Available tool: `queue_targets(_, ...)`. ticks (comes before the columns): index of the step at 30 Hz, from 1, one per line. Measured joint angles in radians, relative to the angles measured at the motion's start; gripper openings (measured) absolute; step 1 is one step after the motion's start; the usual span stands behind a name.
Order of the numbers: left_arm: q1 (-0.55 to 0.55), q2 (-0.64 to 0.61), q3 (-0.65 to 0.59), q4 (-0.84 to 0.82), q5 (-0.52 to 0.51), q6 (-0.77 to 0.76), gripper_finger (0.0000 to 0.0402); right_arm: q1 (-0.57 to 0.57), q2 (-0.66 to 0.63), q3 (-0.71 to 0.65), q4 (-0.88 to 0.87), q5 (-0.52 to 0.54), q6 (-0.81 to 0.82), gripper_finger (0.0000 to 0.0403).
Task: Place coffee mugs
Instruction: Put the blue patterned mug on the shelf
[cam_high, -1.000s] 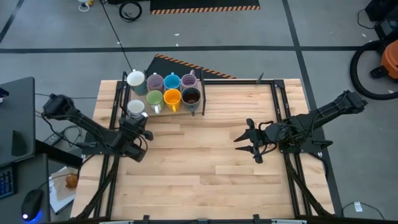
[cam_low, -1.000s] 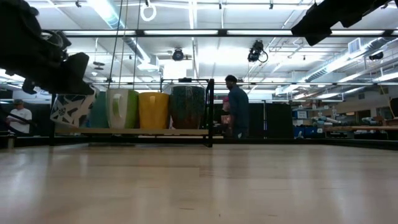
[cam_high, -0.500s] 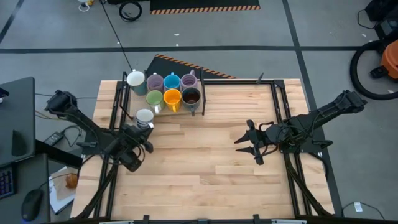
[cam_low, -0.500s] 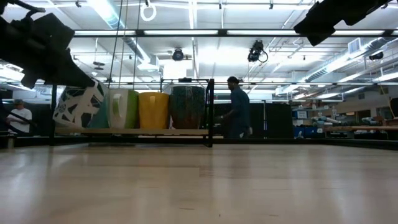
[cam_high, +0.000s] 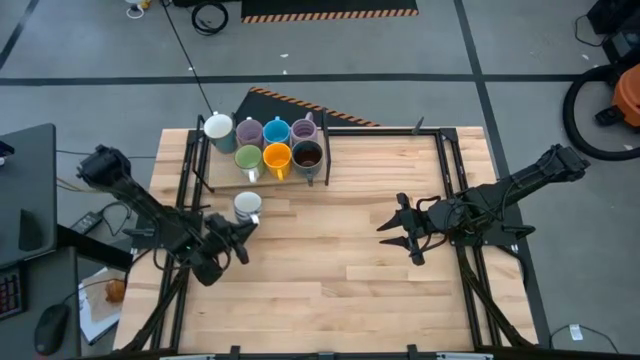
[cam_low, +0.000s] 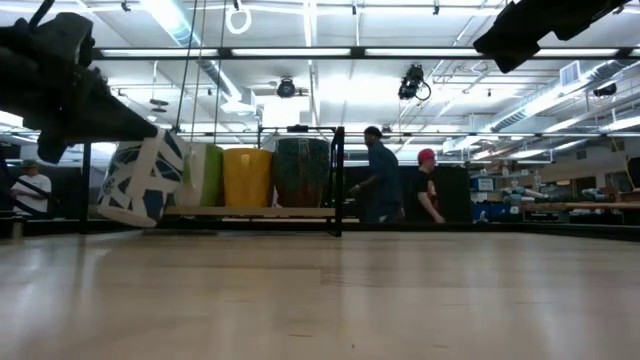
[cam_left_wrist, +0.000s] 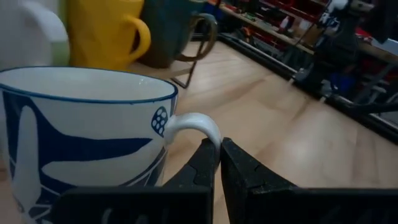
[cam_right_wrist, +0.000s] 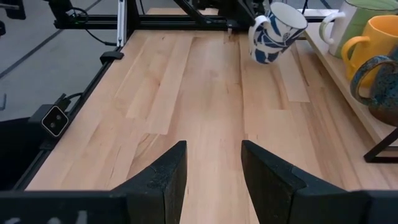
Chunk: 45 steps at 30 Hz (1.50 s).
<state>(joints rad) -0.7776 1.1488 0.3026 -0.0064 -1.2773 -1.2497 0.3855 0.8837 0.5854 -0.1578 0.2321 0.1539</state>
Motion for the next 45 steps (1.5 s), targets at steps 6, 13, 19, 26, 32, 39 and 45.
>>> queue_targets(6, 0.0, 0.058, -0.002, 0.133, 0.058, 0.058, 0.0016, 0.0, 0.0, 0.0, 0.001, 0.0, -0.006, 0.0158)
queue_targets(13, 0.001, 0.122, -0.002, 0.219, 0.147, 0.087, 0.0016, 0.0, 0.0, 0.0, 0.004, -0.001, -0.01, 0.0158)
queue_targets(19, -0.013, 0.122, -0.002, 0.242, 0.172, 0.115, 0.0016, 0.0, 0.0, 0.0, 0.004, -0.016, -0.003, 0.0158)
queue_targets(26, -0.012, 0.121, -0.002, 0.231, 0.21, 0.114, 0.002, 0.0, 0.0, 0.0, 0.004, -0.017, -0.005, 0.0158)
queue_targets(32, -0.012, 0.121, -0.002, 0.216, 0.238, 0.107, 0.0059, 0.0, 0.0, 0.0, 0.004, -0.017, -0.002, 0.0158)
queue_targets(39, -0.012, 0.121, -0.002, 0.19, 0.273, 0.109, 0.009, 0.0, 0.0, 0.0, 0.004, -0.018, 0.0, 0.0158)
queue_targets(45, -0.012, 0.121, 0.021, 0.198, 0.414, 0.083, 0.0092, 0.0, 0.0, 0.0, 0.005, -0.019, -0.013, 0.0158)
